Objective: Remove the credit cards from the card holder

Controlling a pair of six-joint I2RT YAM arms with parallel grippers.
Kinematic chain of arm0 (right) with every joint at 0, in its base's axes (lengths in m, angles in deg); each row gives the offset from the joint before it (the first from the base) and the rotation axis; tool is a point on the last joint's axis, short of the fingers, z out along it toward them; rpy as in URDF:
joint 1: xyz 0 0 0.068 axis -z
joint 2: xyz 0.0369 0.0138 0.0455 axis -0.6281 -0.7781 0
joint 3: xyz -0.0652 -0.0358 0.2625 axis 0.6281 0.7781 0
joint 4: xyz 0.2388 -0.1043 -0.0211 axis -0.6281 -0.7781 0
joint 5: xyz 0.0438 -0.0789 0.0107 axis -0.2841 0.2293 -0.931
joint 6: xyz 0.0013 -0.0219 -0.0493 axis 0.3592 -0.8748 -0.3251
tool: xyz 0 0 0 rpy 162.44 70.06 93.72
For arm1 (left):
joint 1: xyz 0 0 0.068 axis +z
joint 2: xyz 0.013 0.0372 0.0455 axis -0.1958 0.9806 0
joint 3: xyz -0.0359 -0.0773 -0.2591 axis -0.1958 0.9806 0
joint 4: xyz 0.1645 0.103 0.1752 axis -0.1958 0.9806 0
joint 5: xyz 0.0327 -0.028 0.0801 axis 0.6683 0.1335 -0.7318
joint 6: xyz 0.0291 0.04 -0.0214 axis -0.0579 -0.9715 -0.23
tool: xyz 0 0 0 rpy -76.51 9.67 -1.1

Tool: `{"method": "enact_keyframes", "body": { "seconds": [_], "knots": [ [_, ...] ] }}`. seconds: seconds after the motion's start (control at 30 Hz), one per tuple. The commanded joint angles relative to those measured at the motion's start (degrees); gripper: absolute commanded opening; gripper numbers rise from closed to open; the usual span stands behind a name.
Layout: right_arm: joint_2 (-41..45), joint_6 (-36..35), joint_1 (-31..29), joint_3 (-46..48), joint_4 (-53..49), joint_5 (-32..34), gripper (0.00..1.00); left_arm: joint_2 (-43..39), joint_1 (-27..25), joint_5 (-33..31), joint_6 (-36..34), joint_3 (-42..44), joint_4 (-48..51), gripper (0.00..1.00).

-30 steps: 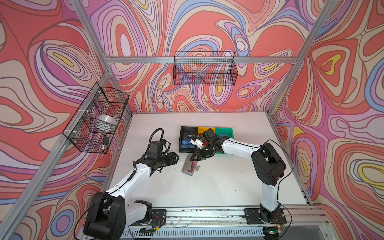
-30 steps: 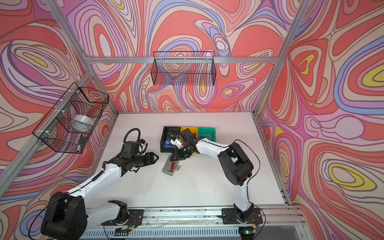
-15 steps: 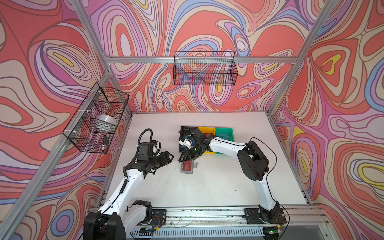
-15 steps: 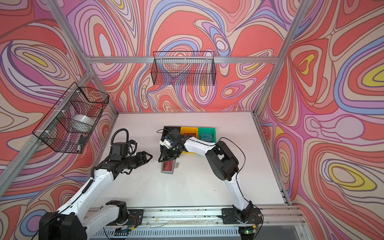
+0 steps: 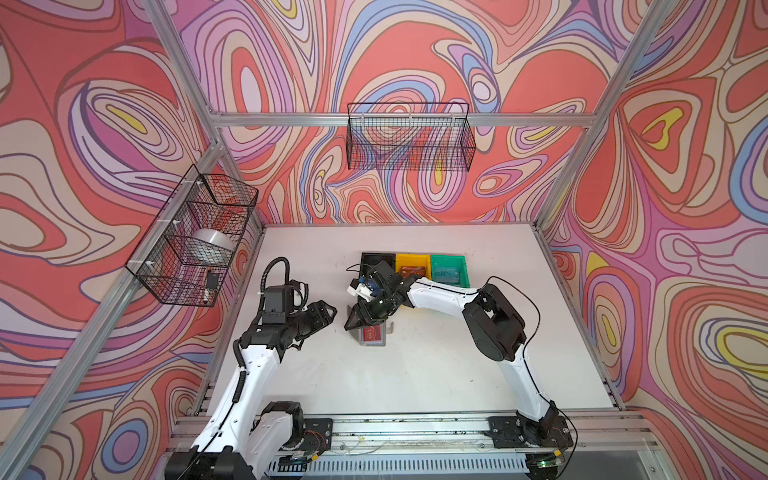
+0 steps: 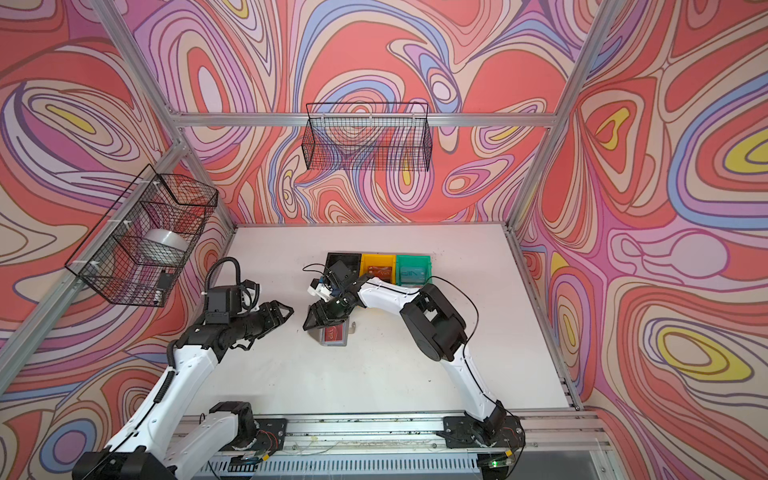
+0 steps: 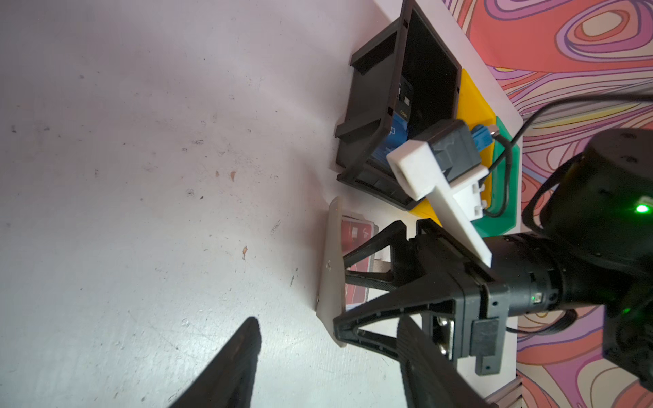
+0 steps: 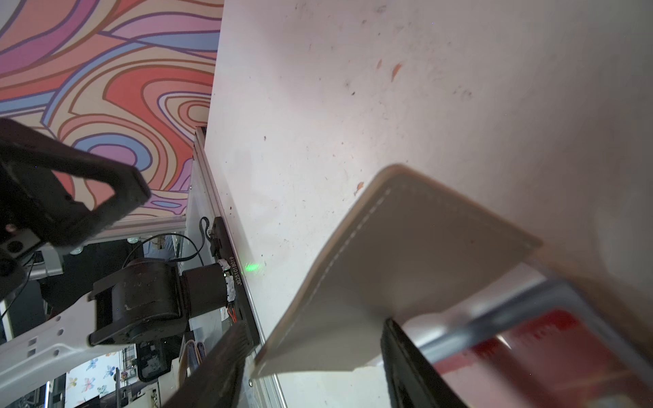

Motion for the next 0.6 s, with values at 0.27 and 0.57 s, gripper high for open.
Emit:
{"method": "enact_keyframes", "body": {
  "seconds": [0.27, 0.57],
  "knots": [
    [-4.54, 2.31, -0.87, 3.46, 5.16, -2.77, 0.52, 1.86, 2.25, 7.69, 3.54, -0.06, -4.47, 0.66],
    [-2.12, 0.90, -0.91, 7.02, 4.17, -0.03, 0.44, 9.26, 2.11, 14.23, 10.36, 6.59, -20.53, 0.63]
  ]
}}
